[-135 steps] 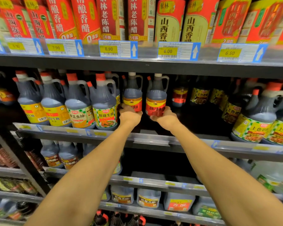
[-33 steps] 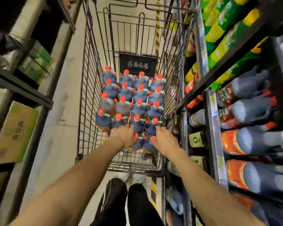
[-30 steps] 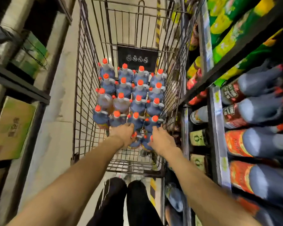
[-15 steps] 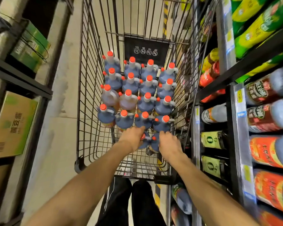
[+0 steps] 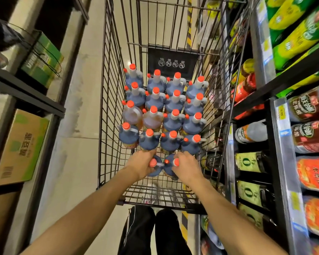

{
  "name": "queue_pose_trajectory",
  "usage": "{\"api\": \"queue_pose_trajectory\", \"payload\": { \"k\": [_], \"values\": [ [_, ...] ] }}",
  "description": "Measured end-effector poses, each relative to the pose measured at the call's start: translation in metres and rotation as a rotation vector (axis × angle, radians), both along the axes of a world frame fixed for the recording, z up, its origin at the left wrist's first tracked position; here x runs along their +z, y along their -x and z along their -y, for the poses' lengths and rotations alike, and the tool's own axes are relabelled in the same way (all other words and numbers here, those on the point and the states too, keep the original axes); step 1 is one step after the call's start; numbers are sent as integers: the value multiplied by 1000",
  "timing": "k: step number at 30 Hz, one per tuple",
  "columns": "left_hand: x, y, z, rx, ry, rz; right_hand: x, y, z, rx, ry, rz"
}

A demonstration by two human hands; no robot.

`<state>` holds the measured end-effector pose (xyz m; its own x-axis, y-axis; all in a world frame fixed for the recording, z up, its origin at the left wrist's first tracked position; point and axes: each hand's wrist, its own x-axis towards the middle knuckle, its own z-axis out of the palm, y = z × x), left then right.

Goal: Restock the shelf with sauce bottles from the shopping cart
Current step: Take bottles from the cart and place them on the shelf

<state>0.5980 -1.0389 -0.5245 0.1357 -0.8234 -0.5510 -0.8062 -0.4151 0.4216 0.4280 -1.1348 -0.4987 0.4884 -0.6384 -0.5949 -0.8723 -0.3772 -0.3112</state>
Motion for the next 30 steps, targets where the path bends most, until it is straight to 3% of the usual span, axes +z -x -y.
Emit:
{"api": "queue_pose_trajectory", "payload": {
  "k": [4,8,14,21,30],
  "values": [
    [-31,-9,-19,286,65,-256,-26,23,-10,-597,-321,365],
    [-47,-5,-37,542,41,-477,-46,29,-22,-874,-561,576],
    [-73,-3,-42,598,-32,-632,-81,30,-20,-833,-632,578],
    [-78,-1,-32,716,15,-651,-89,27,-16,-801,-516,542],
    [-35,0,-31,803,13,-734,-37,27,-8,-687,-434,587]
  ]
}}
